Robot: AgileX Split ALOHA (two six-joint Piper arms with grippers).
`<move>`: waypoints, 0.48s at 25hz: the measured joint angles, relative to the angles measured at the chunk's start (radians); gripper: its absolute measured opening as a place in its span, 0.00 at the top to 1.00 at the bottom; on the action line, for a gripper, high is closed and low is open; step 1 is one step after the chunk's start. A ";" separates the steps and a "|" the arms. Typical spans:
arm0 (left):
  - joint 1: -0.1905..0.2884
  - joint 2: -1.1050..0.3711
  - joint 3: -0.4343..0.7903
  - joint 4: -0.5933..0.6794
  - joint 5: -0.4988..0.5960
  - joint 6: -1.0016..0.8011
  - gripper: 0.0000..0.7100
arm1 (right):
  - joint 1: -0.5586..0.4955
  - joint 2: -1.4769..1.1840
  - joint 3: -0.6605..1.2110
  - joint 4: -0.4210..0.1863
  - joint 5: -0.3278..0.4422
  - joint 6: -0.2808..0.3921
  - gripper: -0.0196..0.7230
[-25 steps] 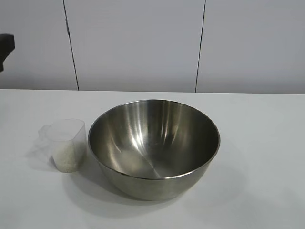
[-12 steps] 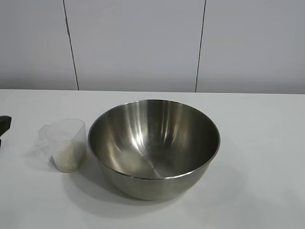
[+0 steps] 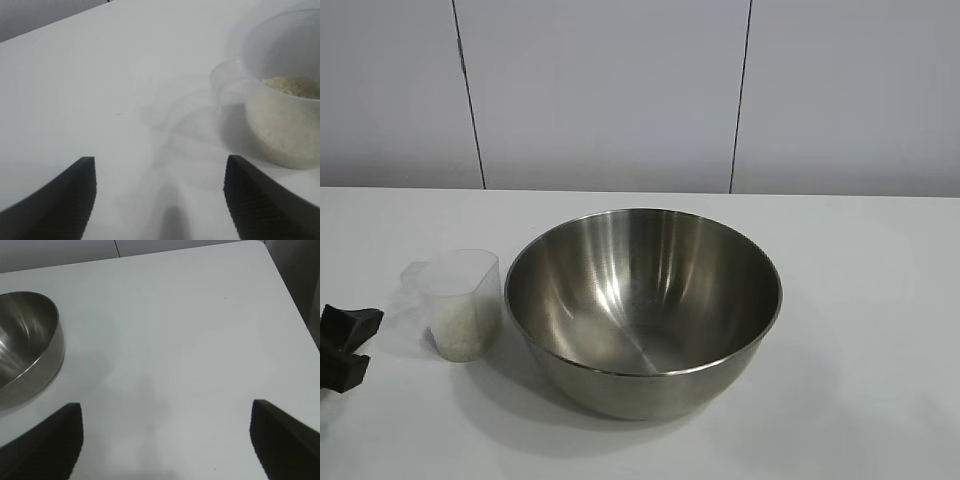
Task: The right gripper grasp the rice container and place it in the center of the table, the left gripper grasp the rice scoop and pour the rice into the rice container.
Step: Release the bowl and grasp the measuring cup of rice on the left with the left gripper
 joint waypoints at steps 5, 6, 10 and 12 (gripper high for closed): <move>0.000 0.047 -0.035 0.016 -0.003 0.000 0.27 | 0.000 0.000 0.000 0.000 0.001 0.000 0.14; 0.000 0.054 -0.041 0.020 -0.003 0.000 0.27 | 0.000 0.000 0.000 0.000 0.001 0.000 0.14; 0.000 0.097 -0.060 0.048 -0.003 0.000 0.27 | 0.000 0.000 0.000 0.000 0.001 0.000 0.14; 0.000 0.112 -0.073 0.053 -0.003 0.000 0.27 | 0.000 0.000 0.000 0.000 0.001 0.000 0.14</move>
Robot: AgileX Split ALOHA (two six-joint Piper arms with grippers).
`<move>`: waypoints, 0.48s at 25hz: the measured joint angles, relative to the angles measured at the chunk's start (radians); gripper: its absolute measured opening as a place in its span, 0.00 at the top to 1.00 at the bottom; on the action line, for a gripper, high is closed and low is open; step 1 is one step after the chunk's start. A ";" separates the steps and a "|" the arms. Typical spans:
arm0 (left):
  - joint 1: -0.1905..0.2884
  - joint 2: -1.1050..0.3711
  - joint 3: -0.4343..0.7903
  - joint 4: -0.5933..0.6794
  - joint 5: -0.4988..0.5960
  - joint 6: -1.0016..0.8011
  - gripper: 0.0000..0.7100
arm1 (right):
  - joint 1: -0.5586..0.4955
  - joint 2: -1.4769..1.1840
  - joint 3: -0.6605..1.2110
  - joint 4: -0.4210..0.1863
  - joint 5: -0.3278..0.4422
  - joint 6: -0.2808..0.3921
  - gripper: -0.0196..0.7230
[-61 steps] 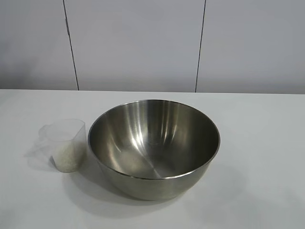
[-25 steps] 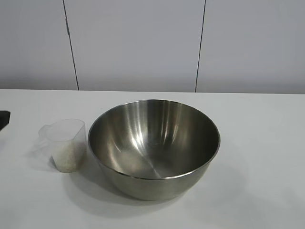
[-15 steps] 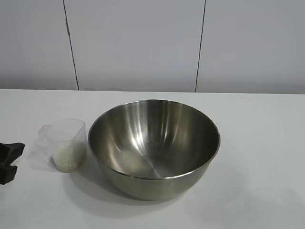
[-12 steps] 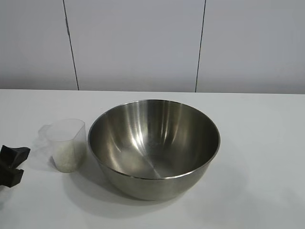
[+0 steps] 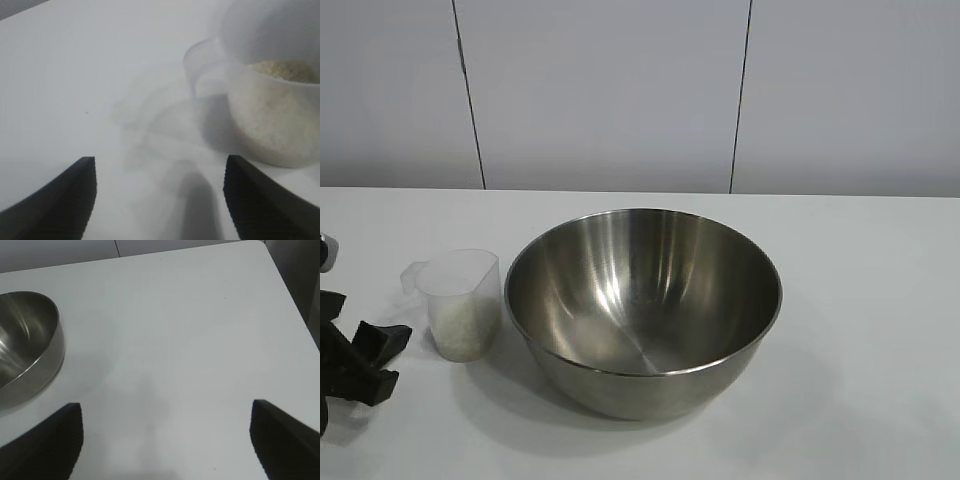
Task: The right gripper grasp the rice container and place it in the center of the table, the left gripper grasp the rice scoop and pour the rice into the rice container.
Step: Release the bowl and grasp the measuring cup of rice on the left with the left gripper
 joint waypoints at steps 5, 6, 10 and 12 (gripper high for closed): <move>0.000 0.013 -0.041 0.001 -0.003 0.000 0.28 | 0.000 0.000 0.000 0.000 -0.001 0.000 0.14; 0.000 0.023 -0.047 0.001 -0.003 0.000 0.28 | 0.000 0.000 0.000 0.000 -0.001 0.000 0.14; 0.000 0.056 -0.066 0.001 -0.002 0.000 0.28 | 0.000 0.000 0.000 0.000 -0.001 0.000 0.14; 0.000 0.059 -0.072 -0.005 0.000 0.000 0.28 | 0.000 0.000 0.000 0.000 -0.001 0.000 0.14</move>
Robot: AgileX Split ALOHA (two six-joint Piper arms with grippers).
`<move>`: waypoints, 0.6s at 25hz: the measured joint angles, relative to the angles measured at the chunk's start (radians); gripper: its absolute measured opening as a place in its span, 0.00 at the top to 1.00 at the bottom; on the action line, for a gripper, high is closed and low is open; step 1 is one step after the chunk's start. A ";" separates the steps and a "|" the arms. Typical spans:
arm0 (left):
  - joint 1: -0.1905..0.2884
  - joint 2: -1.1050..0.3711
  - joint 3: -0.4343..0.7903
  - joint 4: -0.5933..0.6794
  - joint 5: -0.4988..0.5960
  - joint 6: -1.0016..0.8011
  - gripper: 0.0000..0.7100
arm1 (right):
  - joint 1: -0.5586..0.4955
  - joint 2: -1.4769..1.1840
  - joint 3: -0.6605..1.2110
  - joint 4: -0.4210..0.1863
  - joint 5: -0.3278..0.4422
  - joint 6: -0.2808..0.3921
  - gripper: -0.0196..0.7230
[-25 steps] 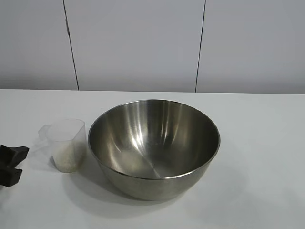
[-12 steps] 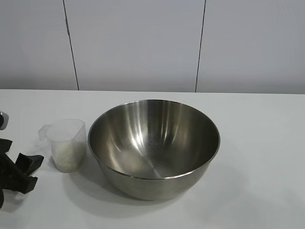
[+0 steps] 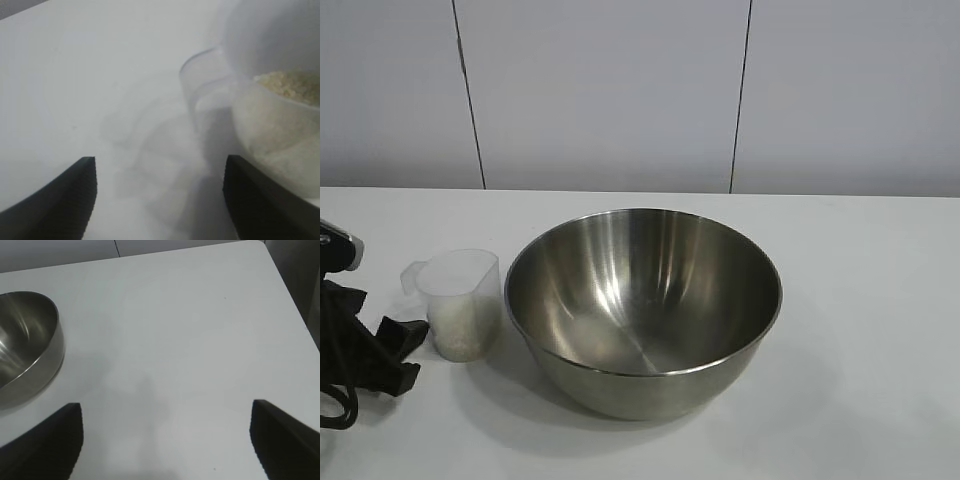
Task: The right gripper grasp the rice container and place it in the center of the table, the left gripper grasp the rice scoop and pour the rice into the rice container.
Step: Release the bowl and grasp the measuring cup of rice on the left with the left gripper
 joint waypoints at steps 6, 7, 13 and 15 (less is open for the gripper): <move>0.050 0.000 -0.022 0.006 -0.001 0.000 0.28 | 0.000 0.000 0.000 0.000 0.000 0.000 0.14; 0.065 0.000 -0.024 0.022 -0.001 -0.001 0.28 | 0.000 0.000 0.000 0.000 0.000 0.000 0.14; 0.125 0.000 -0.052 0.170 -0.001 -0.042 0.28 | 0.000 0.000 0.000 0.000 -0.001 0.001 0.14; 0.126 0.000 -0.058 0.192 -0.001 -0.041 0.28 | 0.000 0.000 0.000 0.000 -0.001 0.001 0.14</move>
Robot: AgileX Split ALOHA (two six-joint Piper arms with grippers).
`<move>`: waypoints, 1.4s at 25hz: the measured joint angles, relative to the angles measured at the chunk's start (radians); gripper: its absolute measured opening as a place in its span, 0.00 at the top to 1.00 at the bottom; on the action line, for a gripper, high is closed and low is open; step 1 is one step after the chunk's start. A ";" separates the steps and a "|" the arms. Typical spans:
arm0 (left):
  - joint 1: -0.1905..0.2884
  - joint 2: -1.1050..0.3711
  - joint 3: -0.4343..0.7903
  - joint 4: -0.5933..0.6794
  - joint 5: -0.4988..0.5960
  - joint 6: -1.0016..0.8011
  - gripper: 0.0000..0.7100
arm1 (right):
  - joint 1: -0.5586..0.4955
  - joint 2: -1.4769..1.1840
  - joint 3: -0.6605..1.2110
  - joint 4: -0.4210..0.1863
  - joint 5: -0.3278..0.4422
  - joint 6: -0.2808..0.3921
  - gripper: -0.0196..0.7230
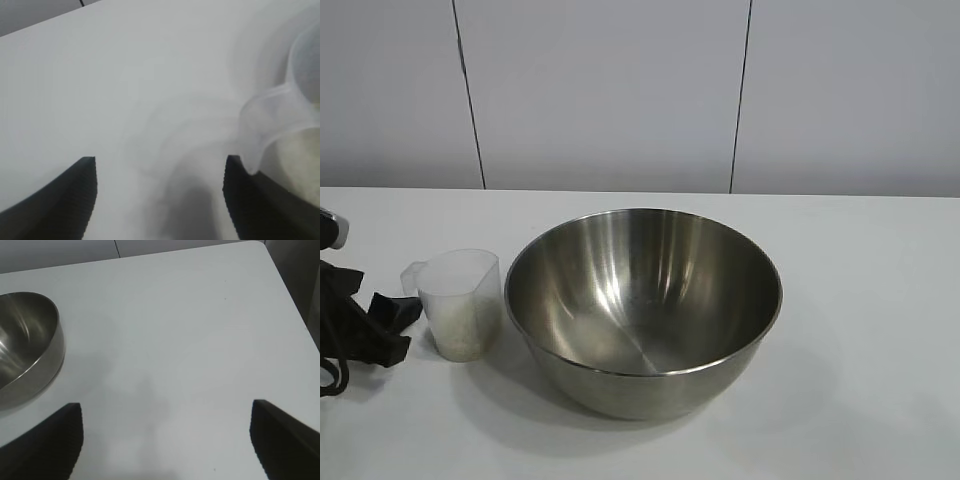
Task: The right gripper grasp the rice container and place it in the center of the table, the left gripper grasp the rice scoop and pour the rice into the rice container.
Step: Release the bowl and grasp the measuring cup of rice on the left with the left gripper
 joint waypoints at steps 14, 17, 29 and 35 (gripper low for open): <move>0.000 0.000 -0.023 0.055 0.001 -0.036 0.28 | 0.000 0.000 0.000 0.000 0.000 0.000 0.14; 0.000 0.000 -0.027 0.060 0.000 -0.063 0.28 | 0.000 0.000 0.000 0.000 0.000 0.000 0.14; 0.000 -0.014 -0.035 0.064 0.001 -0.145 0.42 | 0.000 0.000 0.000 0.000 0.000 0.000 0.14; 0.000 -0.014 -0.035 0.065 0.001 -0.168 0.55 | 0.000 0.000 0.000 0.000 0.000 0.000 0.14</move>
